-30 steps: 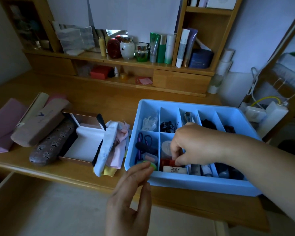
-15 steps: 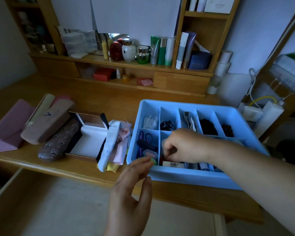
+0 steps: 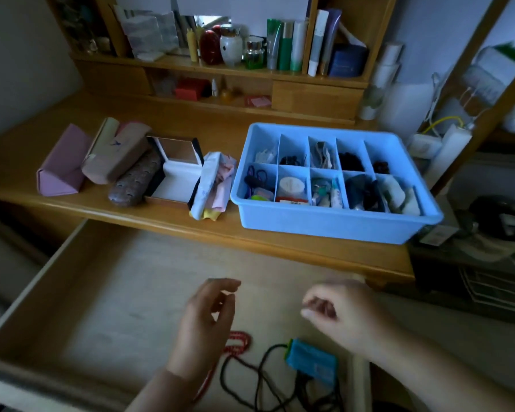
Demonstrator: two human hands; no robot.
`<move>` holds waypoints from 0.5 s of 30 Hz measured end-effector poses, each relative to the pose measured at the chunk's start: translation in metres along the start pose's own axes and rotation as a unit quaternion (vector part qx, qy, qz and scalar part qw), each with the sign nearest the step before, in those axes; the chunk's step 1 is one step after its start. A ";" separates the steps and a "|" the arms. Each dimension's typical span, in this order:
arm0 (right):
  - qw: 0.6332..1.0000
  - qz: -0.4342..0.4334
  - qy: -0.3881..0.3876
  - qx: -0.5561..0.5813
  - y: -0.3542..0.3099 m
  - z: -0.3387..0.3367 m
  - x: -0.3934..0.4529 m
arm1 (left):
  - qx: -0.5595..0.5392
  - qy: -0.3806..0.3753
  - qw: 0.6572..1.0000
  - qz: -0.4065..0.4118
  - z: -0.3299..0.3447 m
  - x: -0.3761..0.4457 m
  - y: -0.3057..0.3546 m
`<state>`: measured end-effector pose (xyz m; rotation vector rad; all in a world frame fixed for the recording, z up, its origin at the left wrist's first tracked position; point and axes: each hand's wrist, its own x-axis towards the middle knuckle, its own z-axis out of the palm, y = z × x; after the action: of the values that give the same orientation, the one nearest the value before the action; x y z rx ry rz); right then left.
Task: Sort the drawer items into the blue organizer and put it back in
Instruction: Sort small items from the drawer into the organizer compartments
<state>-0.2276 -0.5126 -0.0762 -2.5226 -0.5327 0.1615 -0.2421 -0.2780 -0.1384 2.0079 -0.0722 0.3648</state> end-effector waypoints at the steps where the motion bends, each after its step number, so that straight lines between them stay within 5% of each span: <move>1: 0.995 0.051 -0.075 -0.033 0.009 0.018 -0.012 | 0.009 -0.021 0.999 -0.037 0.003 -0.011 -0.009; 4: 0.965 0.117 -0.218 -0.086 0.024 0.059 -0.032 | 0.040 -0.070 0.991 -0.106 0.009 -0.032 -0.028; 10: 0.964 0.113 -0.165 -0.178 0.023 0.086 -0.034 | 0.093 -0.081 0.986 -0.111 0.006 -0.035 -0.044; 15: 0.930 0.132 -0.253 -0.233 0.021 0.087 -0.026 | 0.123 -0.074 0.979 -0.148 0.002 -0.030 -0.057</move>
<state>-0.2640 -0.4963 -0.1607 -3.0182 -0.4592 0.9014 -0.2586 -0.2569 -0.1975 2.2475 0.1860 0.0327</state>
